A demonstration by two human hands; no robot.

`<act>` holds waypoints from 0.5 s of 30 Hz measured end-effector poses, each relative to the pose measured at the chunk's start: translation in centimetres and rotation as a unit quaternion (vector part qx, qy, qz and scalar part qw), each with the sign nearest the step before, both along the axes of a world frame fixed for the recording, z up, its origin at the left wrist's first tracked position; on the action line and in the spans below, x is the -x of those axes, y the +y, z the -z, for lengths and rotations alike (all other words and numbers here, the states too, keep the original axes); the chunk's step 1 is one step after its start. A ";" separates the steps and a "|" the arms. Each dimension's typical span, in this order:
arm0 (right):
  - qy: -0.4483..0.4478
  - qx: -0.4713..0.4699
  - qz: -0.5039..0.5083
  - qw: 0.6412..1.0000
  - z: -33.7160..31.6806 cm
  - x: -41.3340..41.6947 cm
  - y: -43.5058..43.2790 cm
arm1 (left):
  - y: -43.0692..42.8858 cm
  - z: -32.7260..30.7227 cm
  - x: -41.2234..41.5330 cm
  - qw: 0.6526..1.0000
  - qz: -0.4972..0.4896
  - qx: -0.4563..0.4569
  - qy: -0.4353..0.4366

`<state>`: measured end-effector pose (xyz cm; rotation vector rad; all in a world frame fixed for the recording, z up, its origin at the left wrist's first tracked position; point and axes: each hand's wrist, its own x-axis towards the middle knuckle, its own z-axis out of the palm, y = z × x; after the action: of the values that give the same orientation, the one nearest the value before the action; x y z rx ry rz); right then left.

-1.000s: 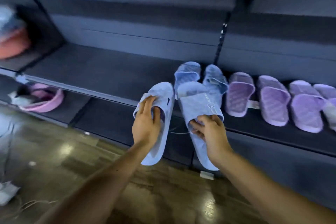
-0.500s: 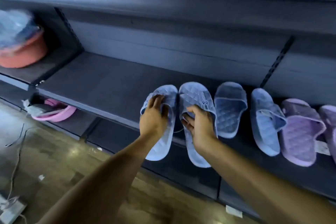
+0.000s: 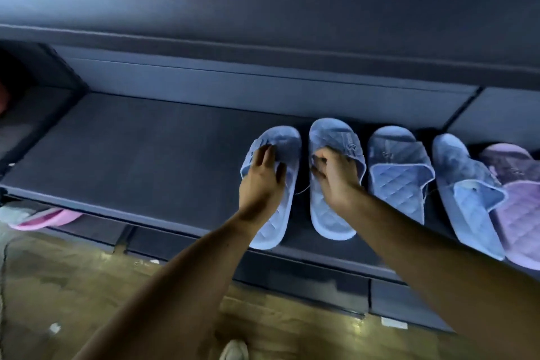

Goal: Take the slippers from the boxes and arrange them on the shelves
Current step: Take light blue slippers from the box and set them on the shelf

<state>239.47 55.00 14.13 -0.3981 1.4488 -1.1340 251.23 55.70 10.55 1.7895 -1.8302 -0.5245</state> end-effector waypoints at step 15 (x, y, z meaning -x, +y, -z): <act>0.552 0.106 -0.123 0.818 3.8 1.0 5.2 | -3.2 1.6 2.2 0.991 0.133 -0.031 -0.010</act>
<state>238.48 60.19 10.32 -1.5475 2.1503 -0.8395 249.06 52.53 8.93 1.6030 -2.1021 -0.6717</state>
